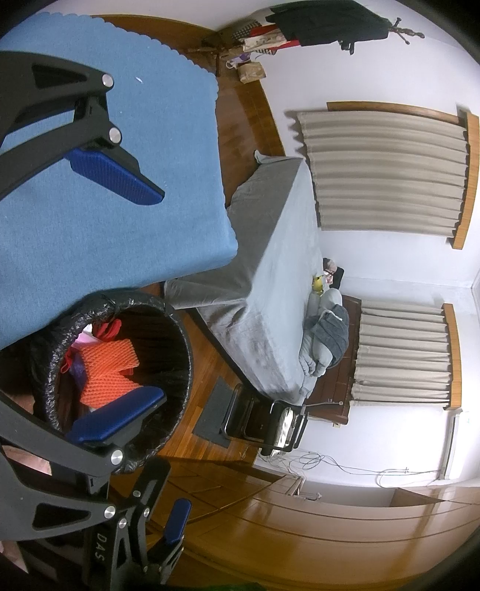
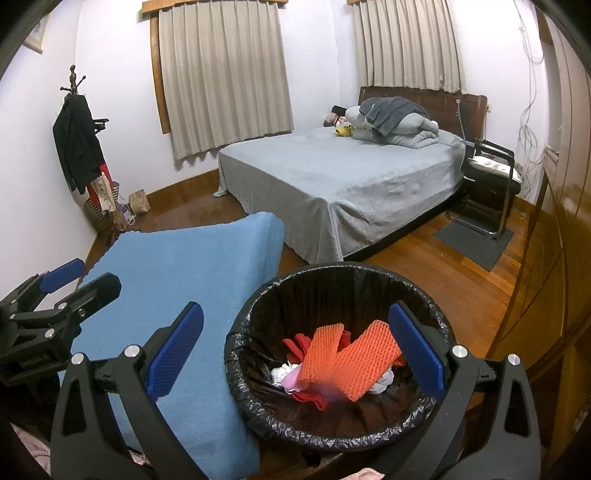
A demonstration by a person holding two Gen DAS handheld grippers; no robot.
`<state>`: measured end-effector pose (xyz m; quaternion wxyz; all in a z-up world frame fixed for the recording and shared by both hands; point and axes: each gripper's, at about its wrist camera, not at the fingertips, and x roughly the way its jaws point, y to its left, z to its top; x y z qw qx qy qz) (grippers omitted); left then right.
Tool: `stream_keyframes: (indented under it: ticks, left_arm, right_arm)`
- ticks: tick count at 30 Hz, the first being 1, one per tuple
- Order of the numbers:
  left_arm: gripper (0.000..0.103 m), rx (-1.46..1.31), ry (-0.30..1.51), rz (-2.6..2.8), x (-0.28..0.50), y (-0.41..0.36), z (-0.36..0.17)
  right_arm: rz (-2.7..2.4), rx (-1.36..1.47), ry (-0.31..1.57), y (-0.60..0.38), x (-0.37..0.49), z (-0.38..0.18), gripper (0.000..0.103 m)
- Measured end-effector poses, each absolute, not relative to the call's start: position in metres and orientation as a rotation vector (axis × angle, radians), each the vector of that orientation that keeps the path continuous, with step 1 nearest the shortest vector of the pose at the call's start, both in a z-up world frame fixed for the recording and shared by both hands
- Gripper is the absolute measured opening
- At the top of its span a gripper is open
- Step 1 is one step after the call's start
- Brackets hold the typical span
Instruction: Collect trash
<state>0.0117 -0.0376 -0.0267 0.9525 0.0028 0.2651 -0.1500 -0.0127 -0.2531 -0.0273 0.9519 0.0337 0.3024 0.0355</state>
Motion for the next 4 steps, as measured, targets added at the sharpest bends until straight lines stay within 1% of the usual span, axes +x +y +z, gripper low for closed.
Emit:
stream_keyframes:
  ticks: [4]
  left_arm:
    - [0.097,0.005,0.539,-0.305,0.0117,-0.0375,-0.0267]
  right_arm:
    - [0.072,0.068,0.616,-0.2531,-0.0124,-0.0271,0.098]
